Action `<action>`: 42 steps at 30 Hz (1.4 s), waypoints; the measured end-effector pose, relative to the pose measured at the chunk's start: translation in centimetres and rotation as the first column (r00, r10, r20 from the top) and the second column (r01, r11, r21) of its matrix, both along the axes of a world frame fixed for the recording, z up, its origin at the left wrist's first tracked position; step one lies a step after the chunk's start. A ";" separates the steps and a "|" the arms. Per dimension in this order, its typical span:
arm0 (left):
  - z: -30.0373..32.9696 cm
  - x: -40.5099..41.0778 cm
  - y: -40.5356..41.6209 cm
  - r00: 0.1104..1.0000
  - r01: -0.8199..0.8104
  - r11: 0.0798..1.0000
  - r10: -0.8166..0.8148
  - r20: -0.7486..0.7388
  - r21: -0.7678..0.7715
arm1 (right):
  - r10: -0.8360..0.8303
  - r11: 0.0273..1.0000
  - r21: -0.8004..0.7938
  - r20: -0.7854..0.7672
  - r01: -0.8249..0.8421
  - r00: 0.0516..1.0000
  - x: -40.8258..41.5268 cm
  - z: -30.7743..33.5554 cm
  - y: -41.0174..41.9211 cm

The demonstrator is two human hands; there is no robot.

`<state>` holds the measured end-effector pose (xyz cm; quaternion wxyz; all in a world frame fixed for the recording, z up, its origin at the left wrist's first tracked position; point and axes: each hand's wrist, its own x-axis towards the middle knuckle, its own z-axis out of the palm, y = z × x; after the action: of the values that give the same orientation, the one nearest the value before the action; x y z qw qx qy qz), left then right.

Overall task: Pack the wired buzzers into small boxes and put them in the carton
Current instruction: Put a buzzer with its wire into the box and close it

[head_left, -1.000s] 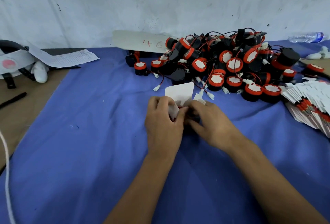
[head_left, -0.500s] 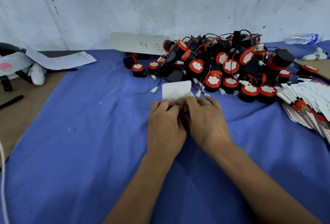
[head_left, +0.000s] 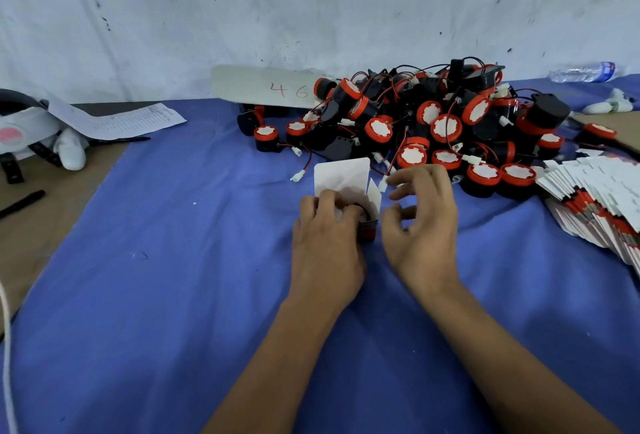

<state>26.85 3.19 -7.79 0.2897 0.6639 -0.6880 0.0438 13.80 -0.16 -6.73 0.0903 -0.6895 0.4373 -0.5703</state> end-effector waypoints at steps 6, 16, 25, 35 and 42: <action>0.3 -0.1 0.1 1.000 0.019 0.998 -0.018 0.006 -0.061 | 0.167 0.982 0.111 -0.118 -0.154 0.979 0.3 -0.8 -0.5; 0.0 0.7 0.3 0.980 0.026 0.985 -0.059 -0.189 -0.171 | 0.110 0.988 0.133 -0.251 -0.079 0.962 0.4 -0.9 -0.9; -0.1 1.2 0.0 0.986 0.065 0.986 -0.087 -0.139 -0.156 | 0.087 0.992 0.120 -0.497 -0.031 0.863 -0.2 0.0 -0.8; 0.0 1.4 -0.5 0.988 0.077 0.984 -0.097 -0.122 -0.160 | 0.151 0.974 0.200 -0.209 -0.109 0.966 0.3 -0.8 -2.7; -0.4 2.5 -0.9 0.969 0.150 0.962 -0.189 -0.158 -0.228 | 0.313 0.936 0.168 0.002 -0.309 0.950 0.0 -0.9 -2.9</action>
<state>29.31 2.29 -8.19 0.4225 0.5685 -0.7051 0.0332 13.76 -3.10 -7.67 0.2311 -0.7470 0.3701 -0.5017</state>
